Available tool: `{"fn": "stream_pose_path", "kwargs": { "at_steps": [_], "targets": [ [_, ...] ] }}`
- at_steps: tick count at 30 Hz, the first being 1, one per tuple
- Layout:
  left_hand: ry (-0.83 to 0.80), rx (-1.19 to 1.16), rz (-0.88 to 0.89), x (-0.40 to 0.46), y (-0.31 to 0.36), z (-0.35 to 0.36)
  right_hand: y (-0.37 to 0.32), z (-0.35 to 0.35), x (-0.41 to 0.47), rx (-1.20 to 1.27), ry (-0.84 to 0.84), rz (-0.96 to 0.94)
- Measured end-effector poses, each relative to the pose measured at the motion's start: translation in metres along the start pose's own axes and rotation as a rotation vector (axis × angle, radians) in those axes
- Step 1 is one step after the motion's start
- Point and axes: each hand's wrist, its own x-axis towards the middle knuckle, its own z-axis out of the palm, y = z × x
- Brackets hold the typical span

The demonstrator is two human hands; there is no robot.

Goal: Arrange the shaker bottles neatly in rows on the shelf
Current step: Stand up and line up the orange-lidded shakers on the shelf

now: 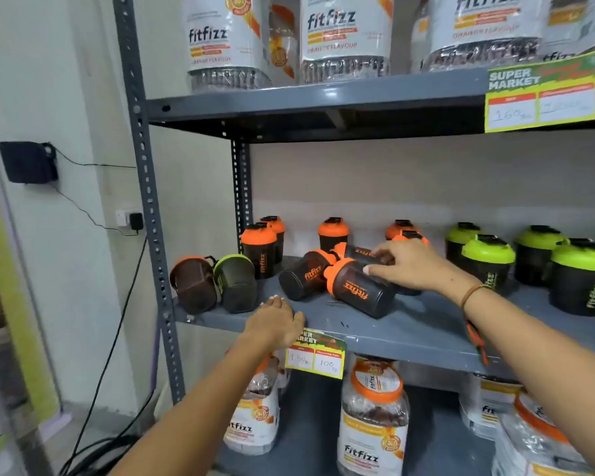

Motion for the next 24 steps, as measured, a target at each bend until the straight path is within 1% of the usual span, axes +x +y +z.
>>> {"fn": "stream_pose_path", "kwargs": {
  "at_steps": [2,5,10,12,15,17,19,21,23,24],
  "targets": [
    [-0.008,0.001,-0.004,0.008,-0.007,0.002,-0.006,0.012,0.010,-0.073,-0.110,0.062],
    [-0.037,0.007,0.018,0.023,-0.015,0.005,-0.016,0.032,0.023,-0.110,-0.225,0.163],
    [-0.073,0.039,0.029,0.040,-0.023,0.011,-0.020,0.054,0.042,-0.137,-0.281,0.321],
    [-0.062,0.050,0.030,0.042,-0.023,0.013,-0.019,0.062,0.045,-0.078,-0.275,0.333],
    [-0.050,0.048,0.039,0.043,-0.024,0.015,-0.014,0.067,0.042,0.037,-0.204,0.360],
    [-0.047,0.054,0.041,0.042,-0.024,0.014,-0.010,0.069,0.037,0.181,-0.129,0.384],
    [-0.050,0.051,0.041,0.041,-0.024,0.013,-0.007,0.068,0.030,0.473,-0.033,0.396],
    [-0.058,0.052,0.034,0.040,-0.024,0.012,-0.006,0.066,0.022,0.773,0.019,0.363],
    [-0.058,0.046,0.031,0.038,-0.022,0.011,-0.008,0.067,0.017,0.985,0.051,0.333],
    [-0.060,0.042,0.031,0.038,-0.022,0.010,-0.009,0.069,0.014,1.054,0.081,0.327]
  ]
}}
